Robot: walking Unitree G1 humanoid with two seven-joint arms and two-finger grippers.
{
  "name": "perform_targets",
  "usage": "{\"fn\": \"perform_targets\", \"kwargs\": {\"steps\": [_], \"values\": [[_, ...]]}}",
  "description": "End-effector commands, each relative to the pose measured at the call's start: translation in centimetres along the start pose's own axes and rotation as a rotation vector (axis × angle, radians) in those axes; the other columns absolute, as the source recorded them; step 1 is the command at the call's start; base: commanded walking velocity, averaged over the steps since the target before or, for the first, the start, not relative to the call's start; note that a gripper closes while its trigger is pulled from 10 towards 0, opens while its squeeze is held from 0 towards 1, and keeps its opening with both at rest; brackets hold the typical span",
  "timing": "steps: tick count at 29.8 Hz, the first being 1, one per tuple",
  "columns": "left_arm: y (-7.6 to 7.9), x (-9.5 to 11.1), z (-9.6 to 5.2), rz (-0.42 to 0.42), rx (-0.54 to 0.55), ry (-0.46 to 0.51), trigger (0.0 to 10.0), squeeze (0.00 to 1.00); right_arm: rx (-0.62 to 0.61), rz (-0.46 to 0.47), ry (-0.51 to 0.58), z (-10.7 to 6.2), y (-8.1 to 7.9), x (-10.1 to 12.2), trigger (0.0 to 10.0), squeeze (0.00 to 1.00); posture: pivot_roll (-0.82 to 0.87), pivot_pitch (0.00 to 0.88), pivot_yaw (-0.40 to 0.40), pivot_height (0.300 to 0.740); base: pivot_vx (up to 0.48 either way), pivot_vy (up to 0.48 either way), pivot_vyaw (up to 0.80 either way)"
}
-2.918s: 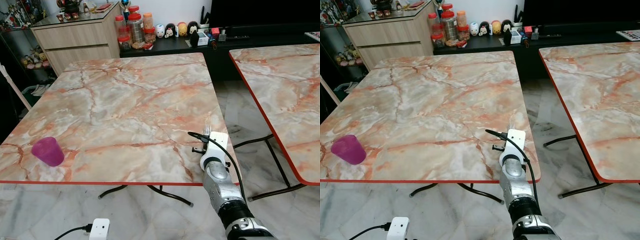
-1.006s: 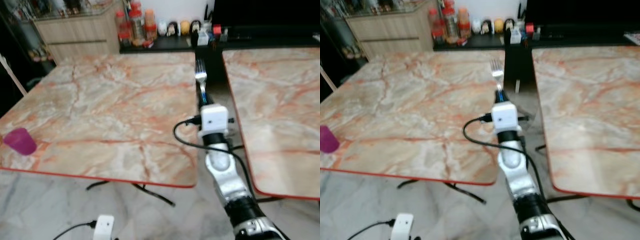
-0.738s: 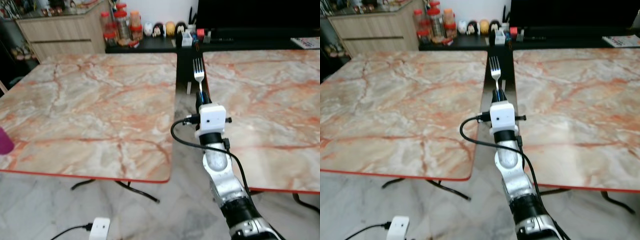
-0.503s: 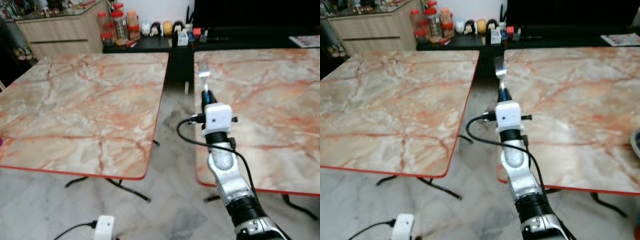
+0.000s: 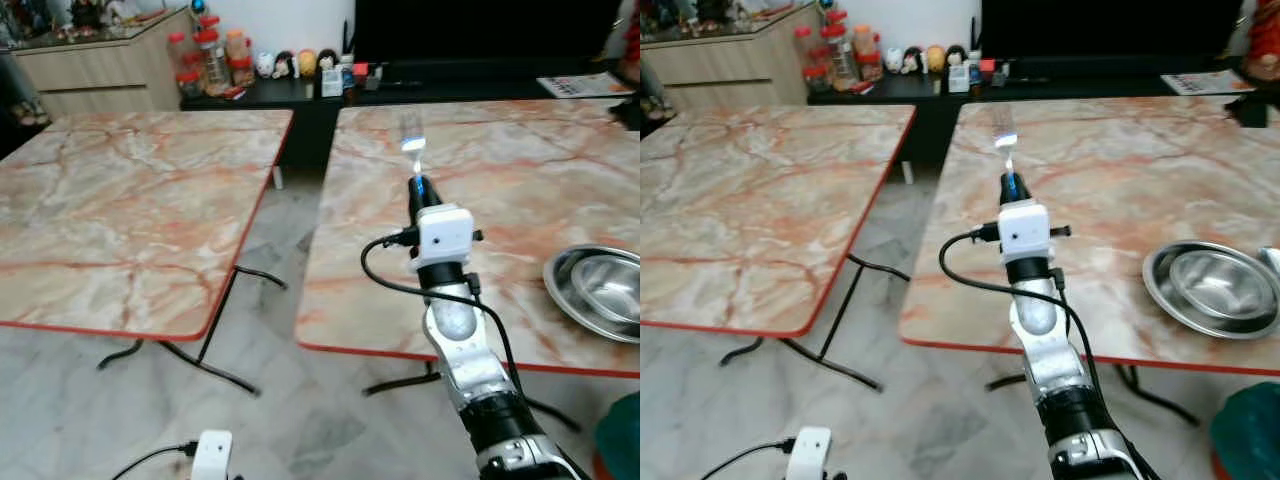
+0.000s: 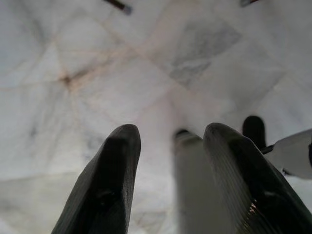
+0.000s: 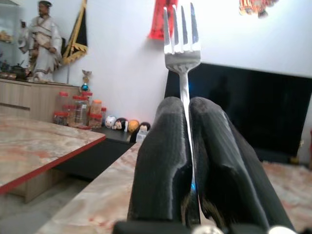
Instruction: Setting the table
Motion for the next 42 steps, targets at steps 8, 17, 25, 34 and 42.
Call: {"fn": "perform_targets", "kwargs": {"steps": [8,17,25,34,42], "values": [[-0.7,-0.4,-0.1,0.006,0.02,-0.015,10.0,0.0,0.013,0.021,0.034,0.5,-0.3,1.0,10.0,0.0,-0.13,0.0,0.087,0.74,0.0,-0.438,0.0],[-0.9,-0.5,-0.2,0.013,0.02,-0.019,10.0,0.0,0.012,0.022,0.025,0.4,-0.4,0.9,10.0,0.0,-0.14,0.0,0.092,0.74,0.0,-0.436,0.0],[-1.0,-0.6,-0.2,0.025,0.018,-0.02,10.0,0.0,0.011,0.029,0.013,0.1,-0.5,0.7,10.0,0.0,-0.14,0.0,0.097,0.74,0.0,-0.438,0.0],[-1.2,-0.6,-0.2,0.034,0.017,-0.023,10.0,0.0,0.03,0.045,-0.013,-0.9,-1.2,0.2,10.0,0.0,-0.14,0.0,0.094,0.74,0.0,-0.438,0.0],[-1.3,-0.8,-0.2,0.036,0.019,-0.027,10.0,0.0,0.032,0.052,-0.033,-1.5,-1.5,-0.1,10.0,0.0,-0.15,0.0,0.098,0.74,0.0,-0.381,0.0]]}}
Point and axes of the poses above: a point about 5 cm out from each wrist's last joint towards the gripper, its own z axis pointing out of the wrist towards the gripper, its own x axis along the axis of the wrist's last joint, y = z × x, the point moved 5 cm from there along z, pointing out of the wrist towards the gripper, and after that the axes turned 9 degrees about -z, right-handed, at the moved point
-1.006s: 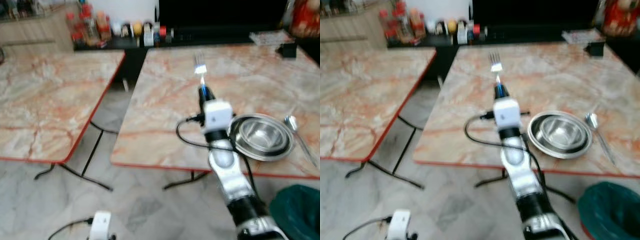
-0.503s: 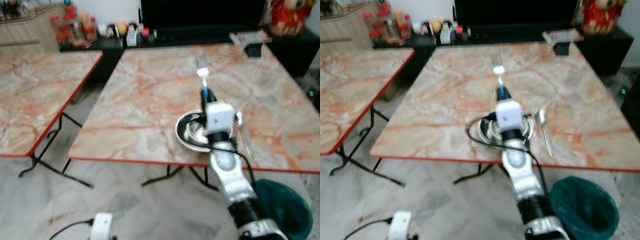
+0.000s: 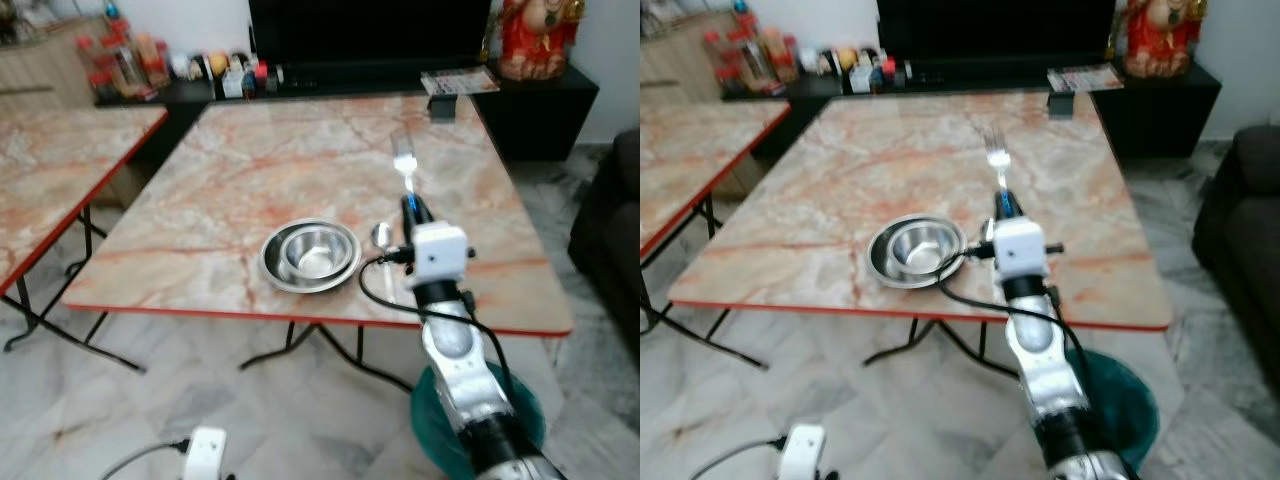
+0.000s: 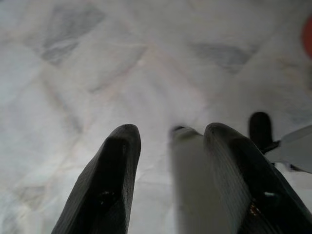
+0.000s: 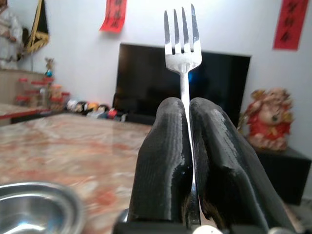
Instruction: Setting the table
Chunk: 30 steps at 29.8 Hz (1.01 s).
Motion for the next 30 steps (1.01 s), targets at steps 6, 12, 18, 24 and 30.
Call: {"fn": "perform_targets", "kwargs": {"steps": [6,12,18,24,30], "values": [[-1.6,-0.5,-0.2,0.007,0.035,-0.016,10.0,0.0,-0.014,0.048,-0.081,-0.5,-0.8,-1.0,10.0,0.0,-0.15,0.0,0.102,0.74,0.0,0.0,0.0],[-2.0,-0.7,-0.3,-0.002,0.046,-0.02,10.0,0.0,-0.014,0.096,-0.133,-0.8,-1.1,-1.8,10.0,0.0,-0.14,0.0,0.105,0.74,0.0,0.0,0.0],[-2.4,-0.5,-0.4,-0.016,0.06,-0.012,10.0,0.0,0.039,0.114,-0.154,-0.9,-2.2,-2.1,10.0,0.0,-0.13,0.002,0.105,0.74,0.0,0.0,0.0],[-2.5,-0.4,-0.4,-0.017,0.066,-0.009,10.0,0.0,0.07,0.125,-0.17,-1.1,-2.9,-2.3,10.0,0.0,-0.14,0.001,0.106,0.74,0.0,0.0,0.0],[-2.6,-0.3,-0.4,-0.015,0.069,-0.007,10.0,0.0,0.089,0.134,-0.17,-1.2,-3.2,-2.3,10.0,0.0,-0.14,0.005,0.109,0.74,0.294,0.0,0.0]]}}
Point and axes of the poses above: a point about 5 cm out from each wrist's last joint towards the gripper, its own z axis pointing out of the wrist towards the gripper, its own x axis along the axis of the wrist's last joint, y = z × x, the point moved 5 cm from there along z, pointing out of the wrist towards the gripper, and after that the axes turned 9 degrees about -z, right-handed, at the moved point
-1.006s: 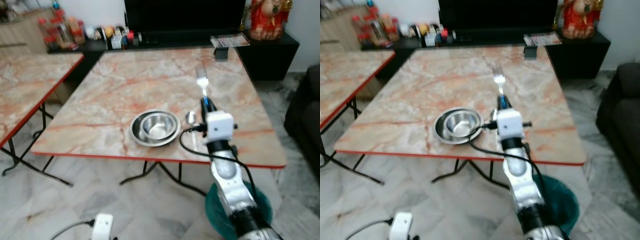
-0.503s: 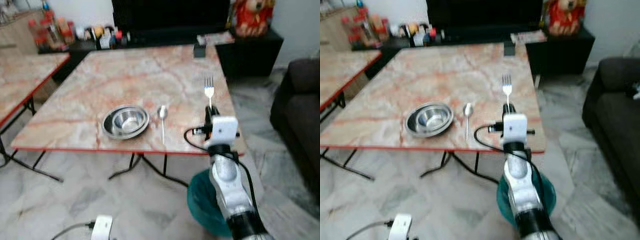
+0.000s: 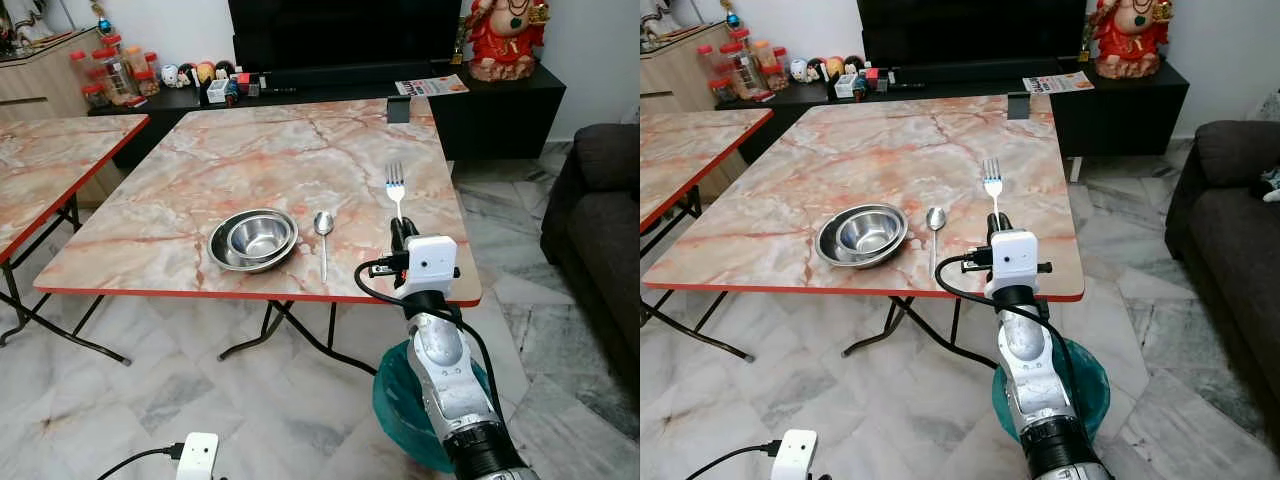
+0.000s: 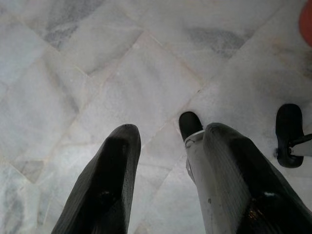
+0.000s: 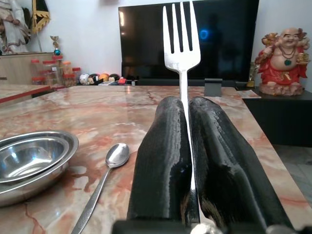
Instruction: Setting the table
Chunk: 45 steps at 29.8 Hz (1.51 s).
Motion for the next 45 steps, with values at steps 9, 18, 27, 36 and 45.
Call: {"fn": "perform_targets", "kwargs": {"steps": [9,18,27,36,45], "values": [[-0.8,0.1,0.0,-0.003,0.026,0.0,10.0,0.0,0.078,-0.015,0.028,0.1,-1.7,0.8,10.0,0.0,-0.14,0.002,0.106,0.74,0.305,0.0,0.0],[-0.8,0.3,0.0,-0.002,0.024,0.004,10.0,0.0,0.092,-0.012,0.026,0.0,-2.0,0.8,10.0,0.0,-0.14,0.004,0.107,0.74,0.318,0.0,0.0],[-0.7,0.4,0.0,-0.01,0.019,0.007,10.0,0.0,0.084,-0.004,0.013,-0.1,-2.1,0.6,10.0,0.0,-0.14,0.003,0.11,0.74,0.326,0.0,0.0],[-0.7,0.3,0.0,-0.011,0.011,0.007,10.0,0.0,0.045,-0.057,-0.131,-1.0,-2.3,-1.4,10.0,0.0,-0.14,0.016,0.114,0.74,0.0,0.0,0.0],[-1.0,-0.9,-0.3,-0.01,0.012,-0.015,10.0,0.0,0.01,0.018,-0.351,-2.7,-2.2,-3.9,10.0,0.0,-0.14,0.042,0.115,0.74,0.0,0.0,0.0]]}}
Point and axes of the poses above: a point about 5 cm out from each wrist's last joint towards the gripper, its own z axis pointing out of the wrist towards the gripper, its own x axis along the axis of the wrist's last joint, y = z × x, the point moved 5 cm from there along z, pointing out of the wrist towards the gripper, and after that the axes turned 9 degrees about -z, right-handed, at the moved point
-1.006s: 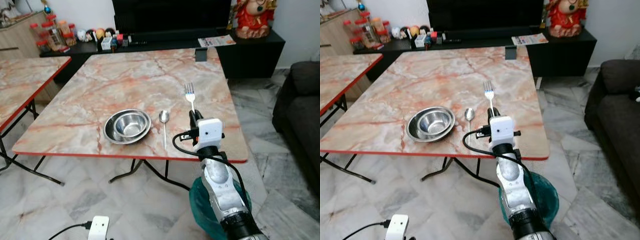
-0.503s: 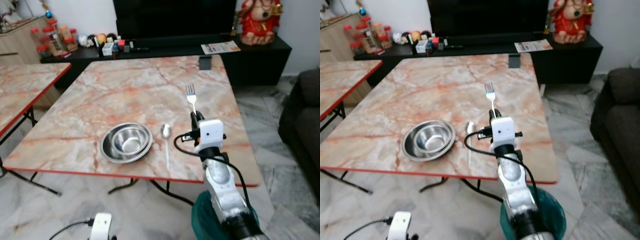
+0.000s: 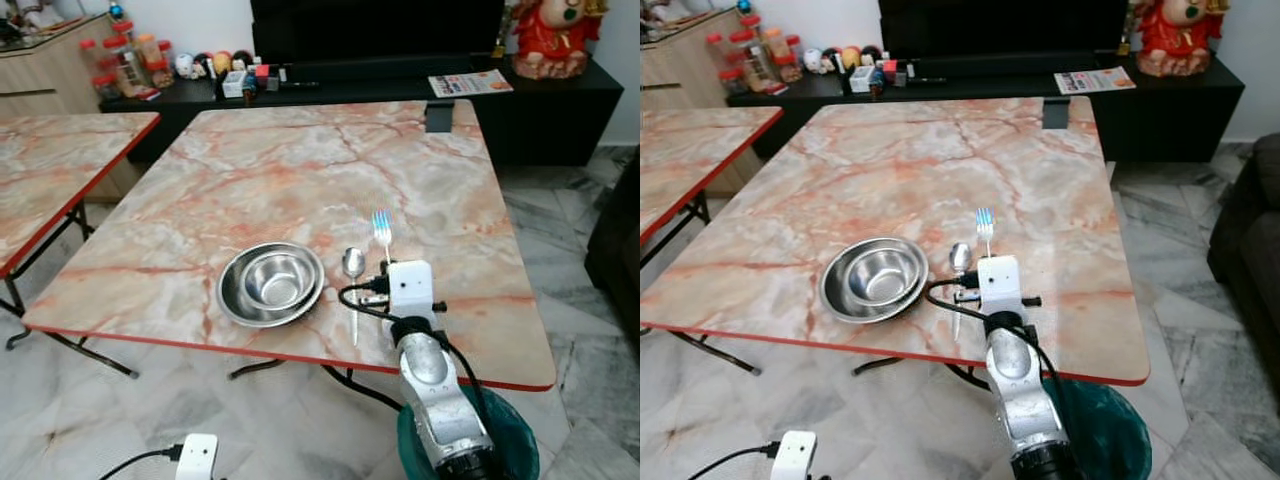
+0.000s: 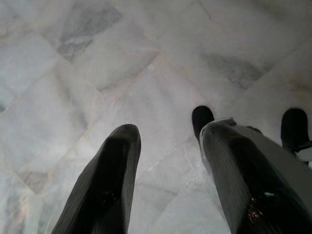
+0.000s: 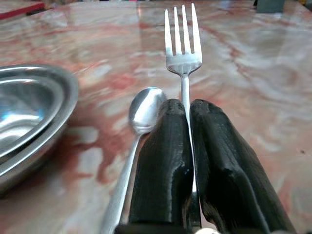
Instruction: Setting the table
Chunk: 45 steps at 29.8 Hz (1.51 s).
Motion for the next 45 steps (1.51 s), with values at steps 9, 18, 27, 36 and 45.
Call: {"fn": "perform_targets", "kwargs": {"steps": [9,18,27,36,45], "values": [[-0.9,-0.6,-0.2,0.008,0.01,-0.013,10.0,0.0,-0.074,0.028,-0.116,-0.1,1.0,-1.4,10.0,0.0,-0.13,0.046,0.124,0.74,0.0,0.0,0.0],[-1.2,-0.3,-0.2,0.02,0.012,-0.012,10.0,0.0,-0.085,0.052,-0.151,0.3,1.6,-1.9,10.0,0.0,-0.12,0.045,0.13,0.74,0.0,0.0,0.0],[-1.1,-0.2,-0.2,0.024,0.011,-0.014,10.0,0.0,-0.086,0.054,-0.163,0.8,1.9,-1.6,10.0,0.0,-0.12,0.044,0.127,0.74,0.0,0.0,0.0],[-1.3,-0.2,-0.2,0.024,0.015,-0.015,10.0,0.0,-0.069,0.083,-0.175,1.5,1.4,-1.6,10.0,0.0,-0.11,0.038,0.13,0.74,0.0,0.0,0.0],[-1.4,-0.2,-0.2,0.03,0.015,-0.02,10.0,0.0,-0.027,0.1,-0.206,2.2,0.9,-1.9,10.0,0.0,-0.11,0.038,0.133,0.74,0.0,0.0,0.0]]}}
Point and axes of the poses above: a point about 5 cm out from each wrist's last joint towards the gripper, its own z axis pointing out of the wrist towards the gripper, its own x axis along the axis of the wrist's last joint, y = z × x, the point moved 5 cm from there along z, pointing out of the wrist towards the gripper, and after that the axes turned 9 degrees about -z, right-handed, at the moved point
